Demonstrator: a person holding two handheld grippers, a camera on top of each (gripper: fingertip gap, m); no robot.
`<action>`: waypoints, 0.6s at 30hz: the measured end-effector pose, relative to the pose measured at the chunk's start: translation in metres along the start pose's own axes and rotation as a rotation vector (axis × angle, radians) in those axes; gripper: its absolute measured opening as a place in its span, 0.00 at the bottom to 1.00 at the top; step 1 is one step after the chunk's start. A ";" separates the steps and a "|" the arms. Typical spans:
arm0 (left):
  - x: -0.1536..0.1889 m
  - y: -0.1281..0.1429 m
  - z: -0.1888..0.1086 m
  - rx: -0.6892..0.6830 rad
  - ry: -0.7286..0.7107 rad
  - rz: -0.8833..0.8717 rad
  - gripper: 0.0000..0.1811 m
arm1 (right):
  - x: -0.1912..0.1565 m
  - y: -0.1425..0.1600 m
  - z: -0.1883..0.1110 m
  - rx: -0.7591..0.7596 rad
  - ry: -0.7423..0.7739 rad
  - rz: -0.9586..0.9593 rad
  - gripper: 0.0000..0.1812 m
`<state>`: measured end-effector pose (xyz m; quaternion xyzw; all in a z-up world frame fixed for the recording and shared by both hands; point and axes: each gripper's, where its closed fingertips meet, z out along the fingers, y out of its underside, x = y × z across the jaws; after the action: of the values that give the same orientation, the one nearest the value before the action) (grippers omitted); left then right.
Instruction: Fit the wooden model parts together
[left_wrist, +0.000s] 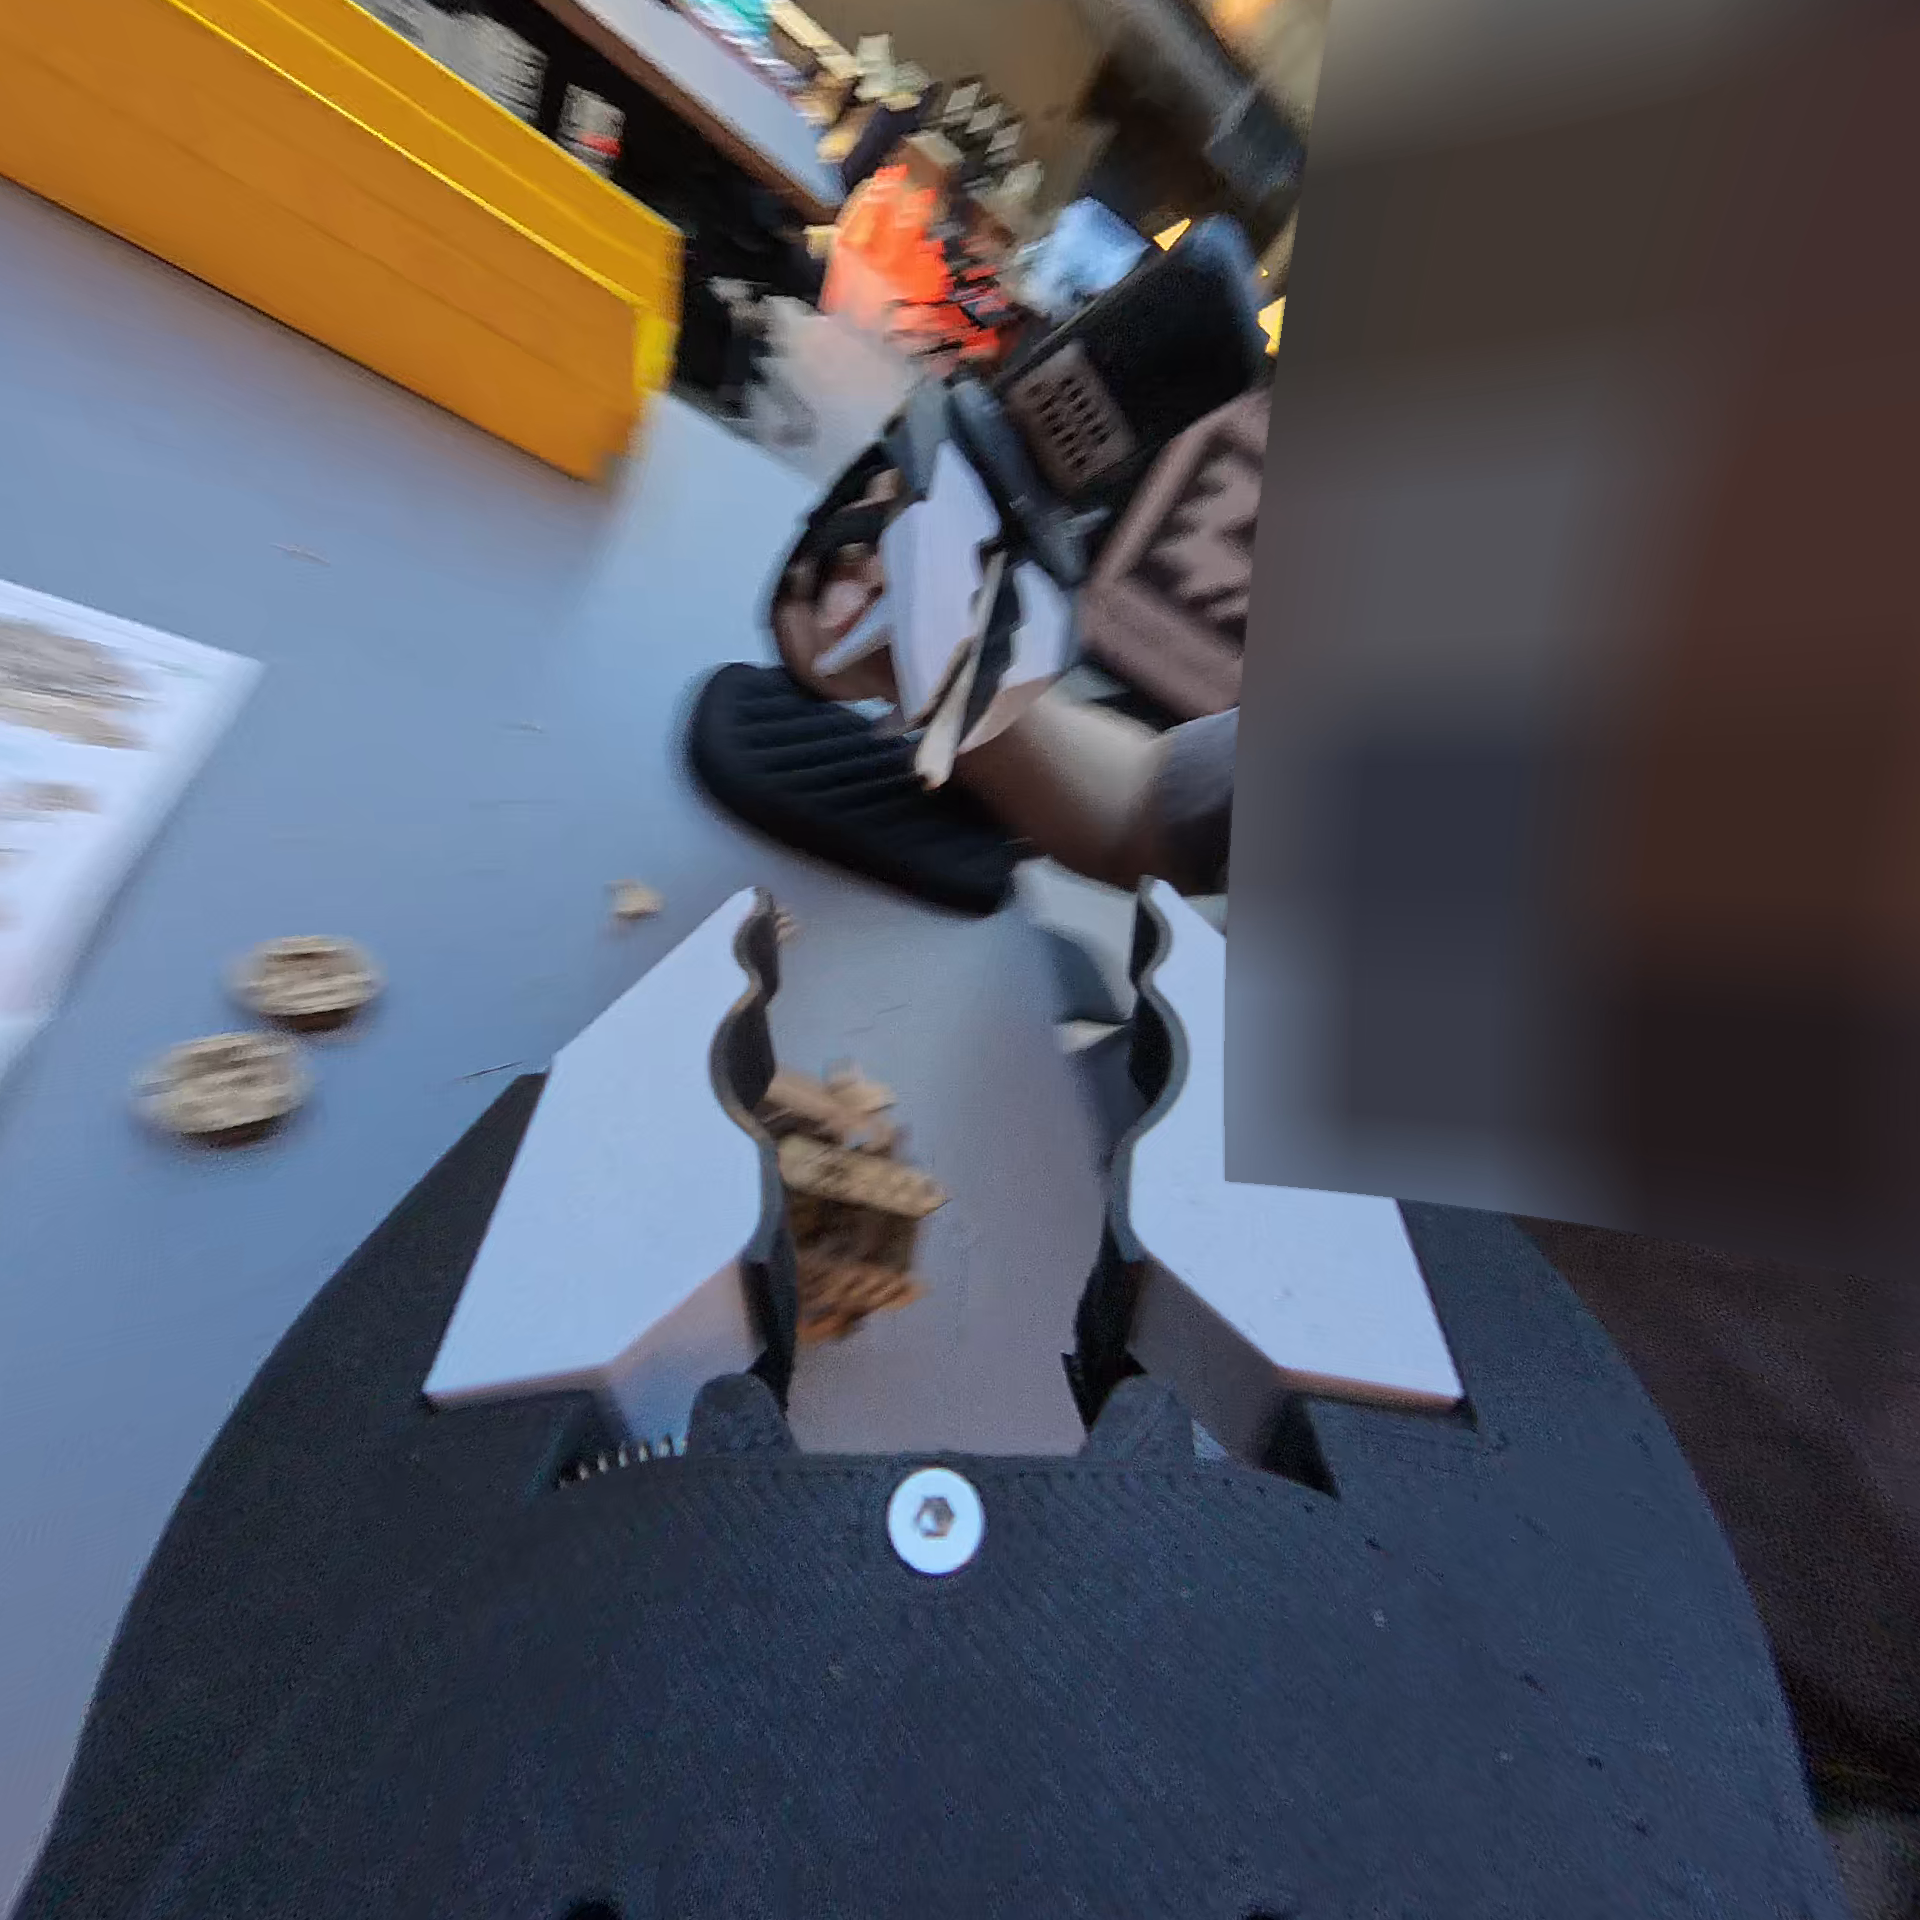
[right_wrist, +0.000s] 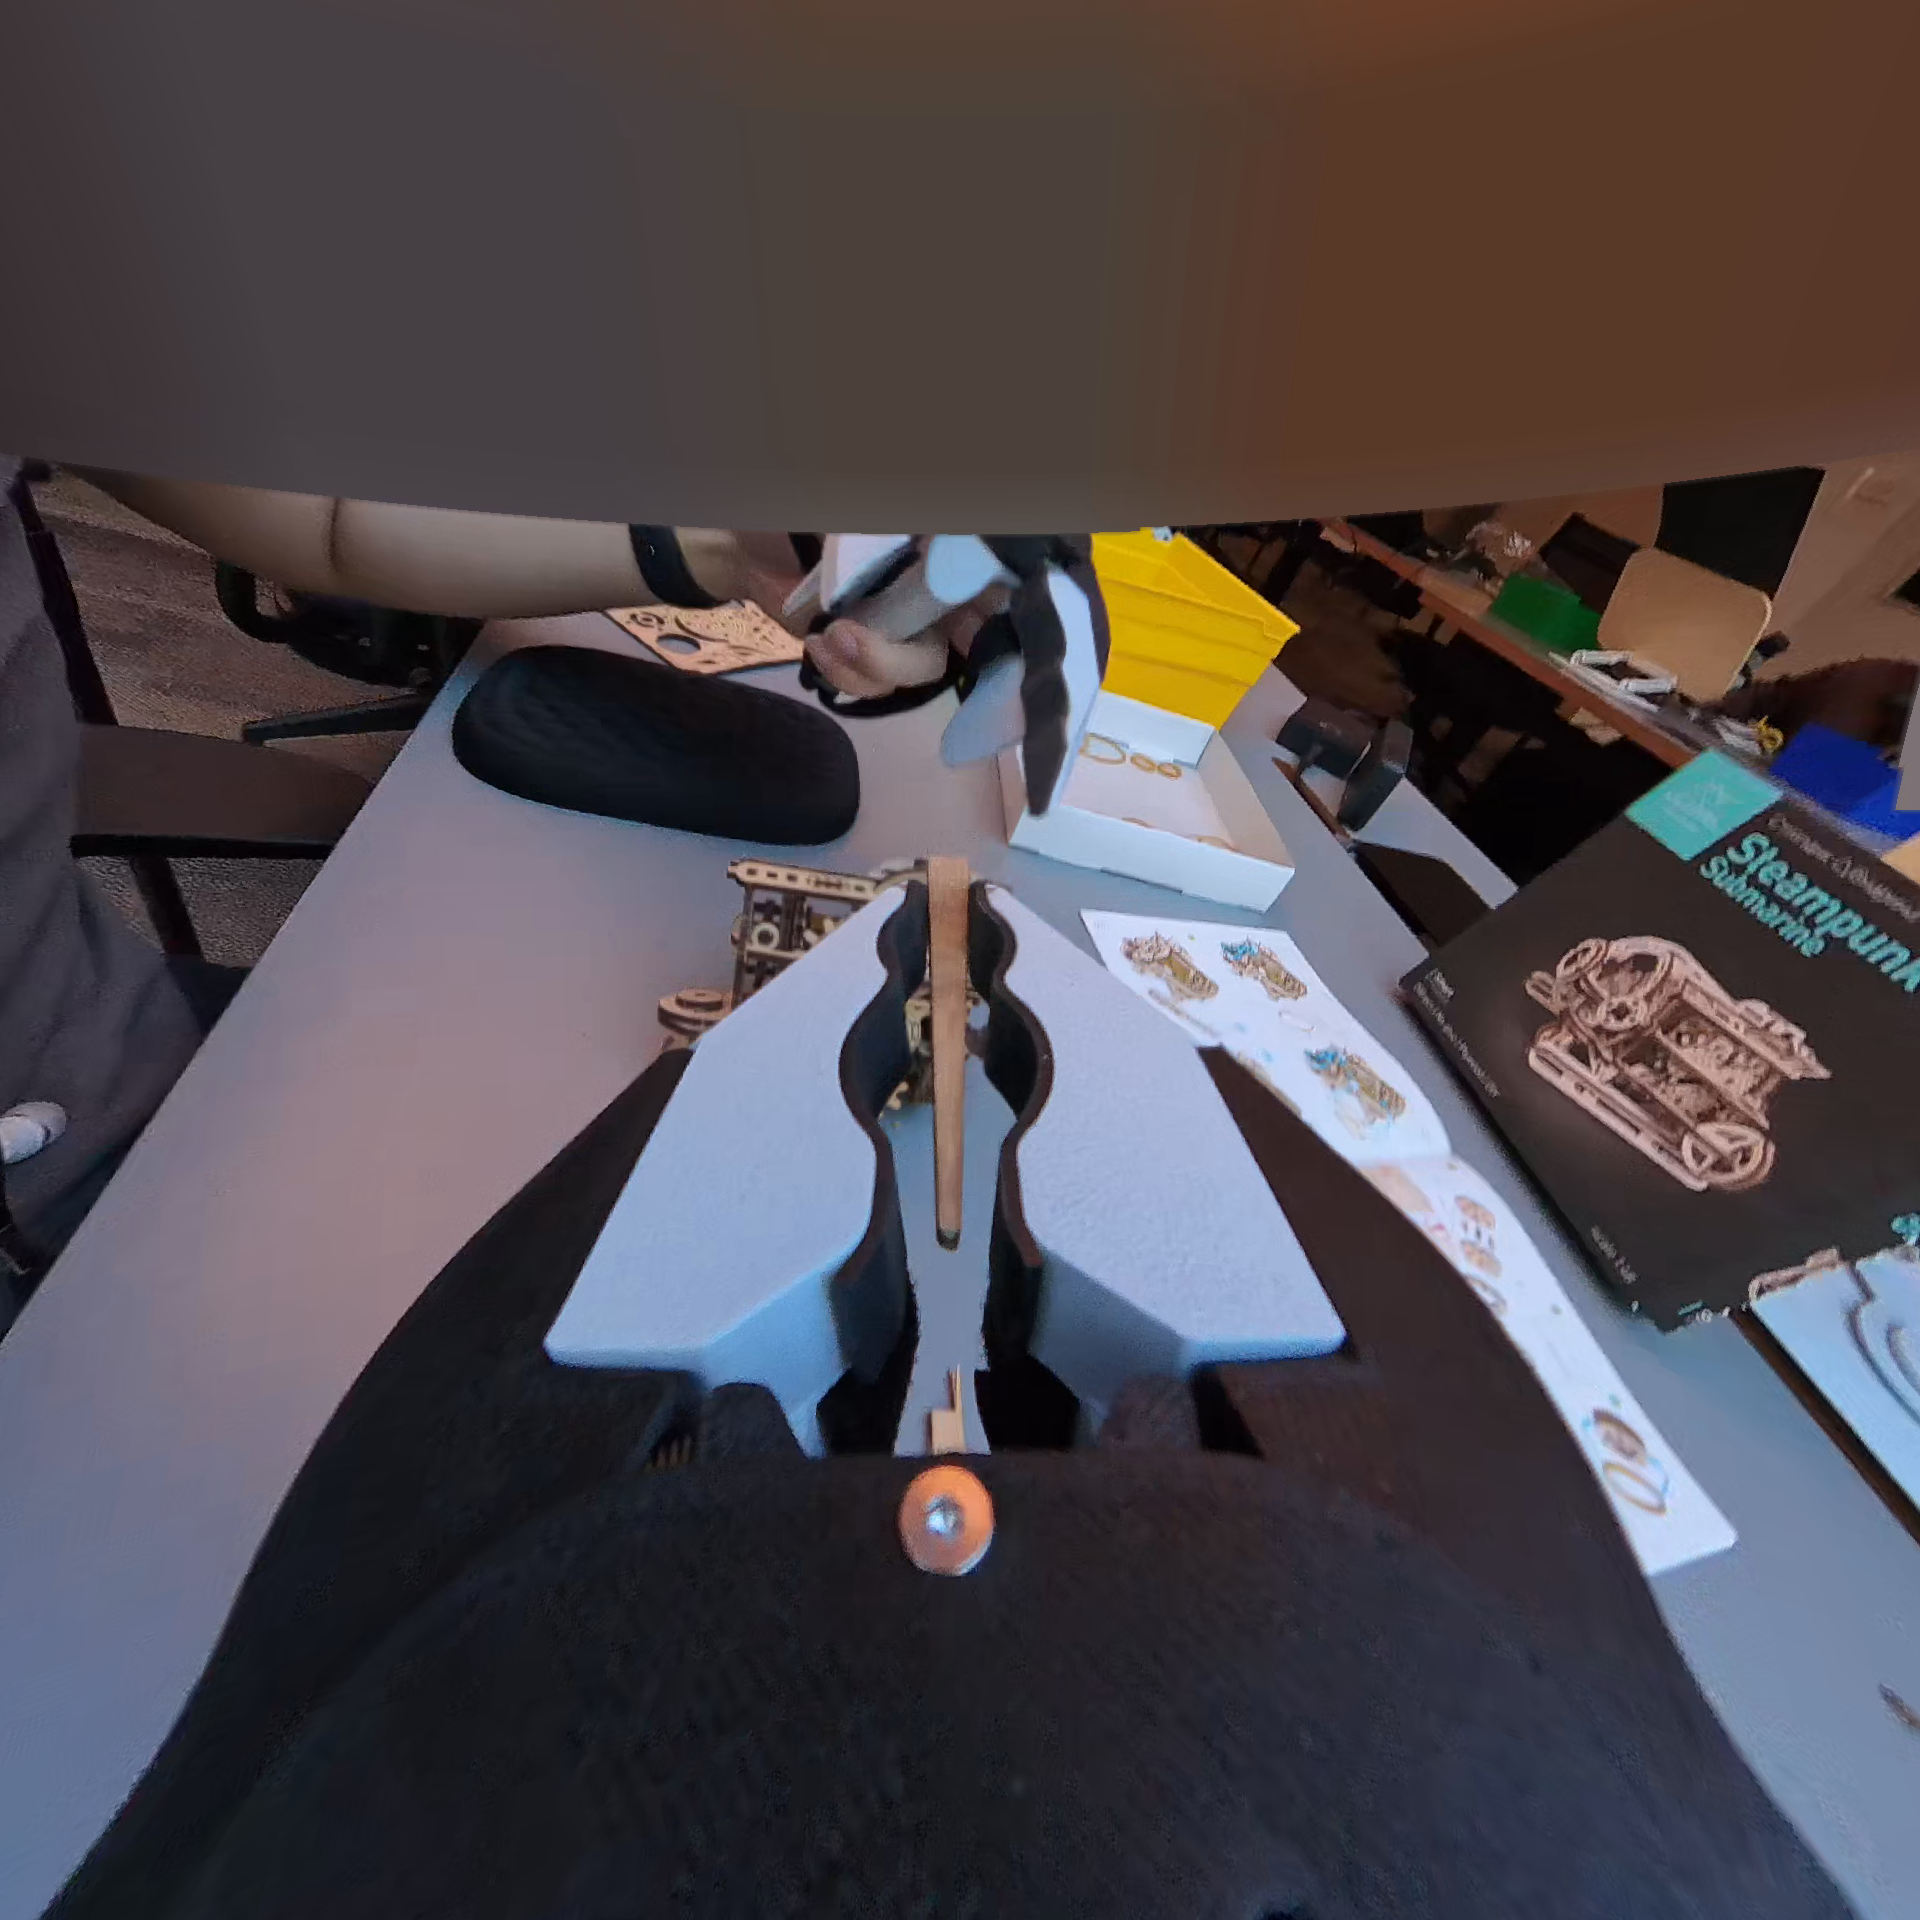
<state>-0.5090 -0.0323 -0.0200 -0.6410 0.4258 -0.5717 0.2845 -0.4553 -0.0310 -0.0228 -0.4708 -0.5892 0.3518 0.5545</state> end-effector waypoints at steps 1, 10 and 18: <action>-0.011 0.005 -0.008 -0.013 -0.108 0.104 0.43 | 0.003 0.008 -0.001 -0.024 0.008 0.026 0.03; -0.055 0.072 0.000 -0.388 -0.437 0.376 0.73 | 0.006 0.045 0.007 -0.144 -0.009 0.117 0.03; -0.052 0.083 0.016 -0.504 -0.356 0.409 0.61 | 0.003 0.055 0.010 -0.181 -0.035 0.148 0.03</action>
<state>-0.5112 -0.0281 -0.1189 -0.6822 0.6163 -0.2597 0.2955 -0.4559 -0.0105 -0.0747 -0.5550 -0.5918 0.3452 0.4717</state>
